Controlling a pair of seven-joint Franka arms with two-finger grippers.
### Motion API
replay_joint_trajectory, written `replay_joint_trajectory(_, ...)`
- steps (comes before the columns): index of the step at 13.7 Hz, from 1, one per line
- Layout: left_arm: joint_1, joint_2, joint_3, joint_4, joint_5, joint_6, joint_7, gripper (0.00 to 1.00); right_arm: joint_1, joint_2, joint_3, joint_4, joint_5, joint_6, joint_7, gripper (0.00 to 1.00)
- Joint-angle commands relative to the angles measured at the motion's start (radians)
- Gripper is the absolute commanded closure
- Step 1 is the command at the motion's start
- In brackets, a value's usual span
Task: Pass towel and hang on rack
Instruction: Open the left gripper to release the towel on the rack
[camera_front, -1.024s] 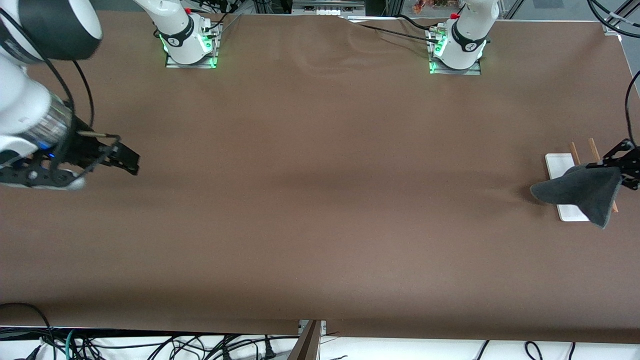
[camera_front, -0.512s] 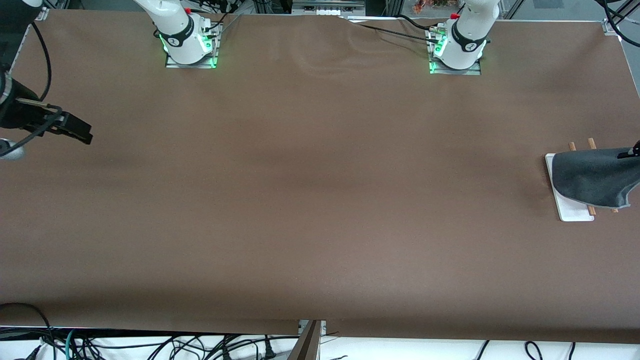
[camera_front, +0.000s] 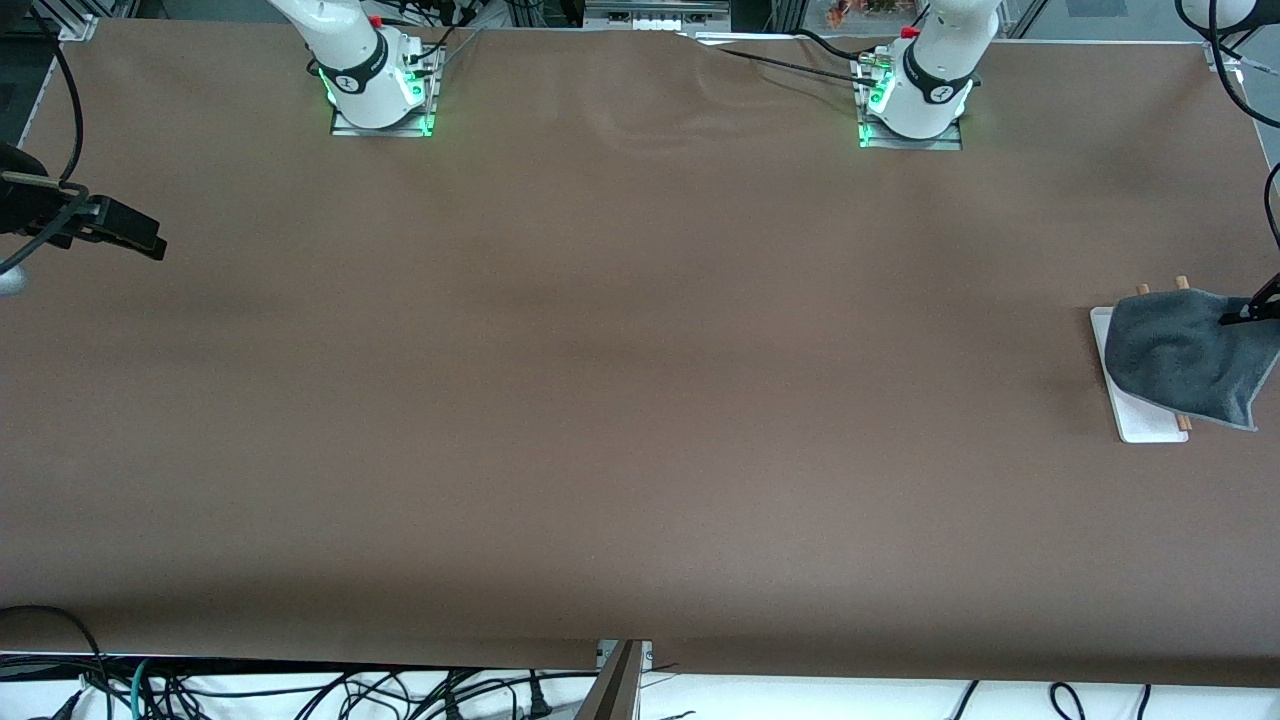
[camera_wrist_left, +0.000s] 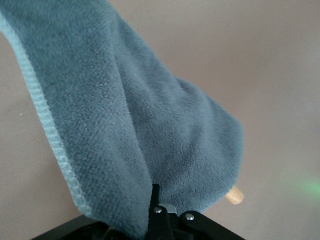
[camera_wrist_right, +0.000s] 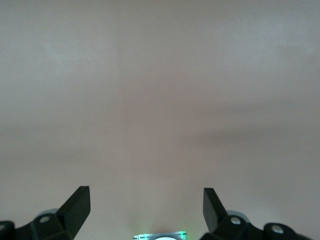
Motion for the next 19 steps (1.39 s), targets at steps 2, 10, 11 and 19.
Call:
replay_joint_trajectory(2, 0.010, 0.023, -0.004, 0.037, 0.017, 0.006, 0.017, 0.00, -0.012, -0.053, -0.054, -0.071, 0.041, 0.004, -0.107, 0.00)
replay_joint_trajectory(10, -0.012, -0.029, -0.007, 0.043, 0.028, -0.020, -0.012, 0.00, 0.011, -0.074, -0.028, -0.090, 0.039, -0.066, -0.092, 0.00)
replay_joint_trajectory(11, -0.024, -0.049, -0.006, 0.043, 0.034, -0.040, -0.014, 0.00, 0.011, -0.076, -0.010, -0.090, 0.039, -0.068, -0.092, 0.00)
replay_joint_trajectory(19, -0.267, -0.300, -0.018, 0.043, 0.259, -0.137, -0.367, 0.00, 0.008, -0.082, 0.021, -0.090, 0.036, -0.088, -0.089, 0.00)
